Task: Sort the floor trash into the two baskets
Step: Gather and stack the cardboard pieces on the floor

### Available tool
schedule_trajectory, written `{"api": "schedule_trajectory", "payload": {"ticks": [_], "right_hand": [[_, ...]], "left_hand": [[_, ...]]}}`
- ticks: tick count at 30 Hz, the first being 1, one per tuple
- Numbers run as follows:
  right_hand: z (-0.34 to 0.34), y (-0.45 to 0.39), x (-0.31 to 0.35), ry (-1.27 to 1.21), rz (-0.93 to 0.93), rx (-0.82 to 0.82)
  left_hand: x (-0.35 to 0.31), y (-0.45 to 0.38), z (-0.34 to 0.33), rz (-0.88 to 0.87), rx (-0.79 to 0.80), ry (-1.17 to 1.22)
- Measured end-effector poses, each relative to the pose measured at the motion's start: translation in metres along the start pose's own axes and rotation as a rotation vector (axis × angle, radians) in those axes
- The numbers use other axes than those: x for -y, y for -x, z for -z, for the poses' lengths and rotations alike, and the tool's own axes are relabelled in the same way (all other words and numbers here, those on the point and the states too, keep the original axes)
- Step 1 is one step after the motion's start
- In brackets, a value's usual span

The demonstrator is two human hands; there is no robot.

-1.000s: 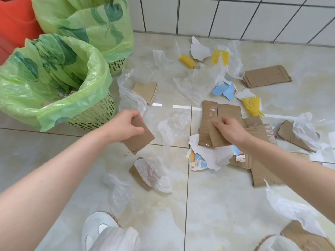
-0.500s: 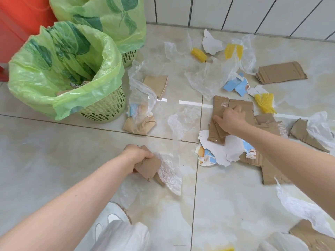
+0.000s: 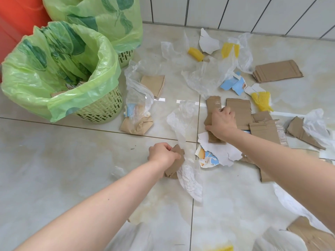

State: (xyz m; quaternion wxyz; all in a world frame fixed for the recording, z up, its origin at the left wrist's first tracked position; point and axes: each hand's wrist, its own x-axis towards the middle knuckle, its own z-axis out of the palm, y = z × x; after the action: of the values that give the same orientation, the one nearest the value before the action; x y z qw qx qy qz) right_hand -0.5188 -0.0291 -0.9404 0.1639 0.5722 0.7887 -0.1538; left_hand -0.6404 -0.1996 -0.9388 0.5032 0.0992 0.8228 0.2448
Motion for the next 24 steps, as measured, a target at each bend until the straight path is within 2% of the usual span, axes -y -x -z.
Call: {"api": "schedule_trajectory", "payload": {"ticks": [5, 8, 14, 24], "right_hand": [[0.006, 0.007, 0.001, -0.118, -0.009, 0.031], [0.006, 0.013, -0.003, -0.15, 0.067, 0.032], [0.014, 0.026, -0.02, -0.256, 0.236, -0.03], [0.041, 0.038, -0.036, -0.489, 0.29, -0.053]], "left_hand": [[0.004, 0.017, -0.021, -0.151, -0.031, -0.421], [0.01, 0.024, -0.034, -0.258, -0.063, -0.511], [0.002, 0.014, -0.016, -0.274, 0.004, -0.438], [-0.012, -0.001, 0.053, -0.229, 0.001, -0.156]]}}
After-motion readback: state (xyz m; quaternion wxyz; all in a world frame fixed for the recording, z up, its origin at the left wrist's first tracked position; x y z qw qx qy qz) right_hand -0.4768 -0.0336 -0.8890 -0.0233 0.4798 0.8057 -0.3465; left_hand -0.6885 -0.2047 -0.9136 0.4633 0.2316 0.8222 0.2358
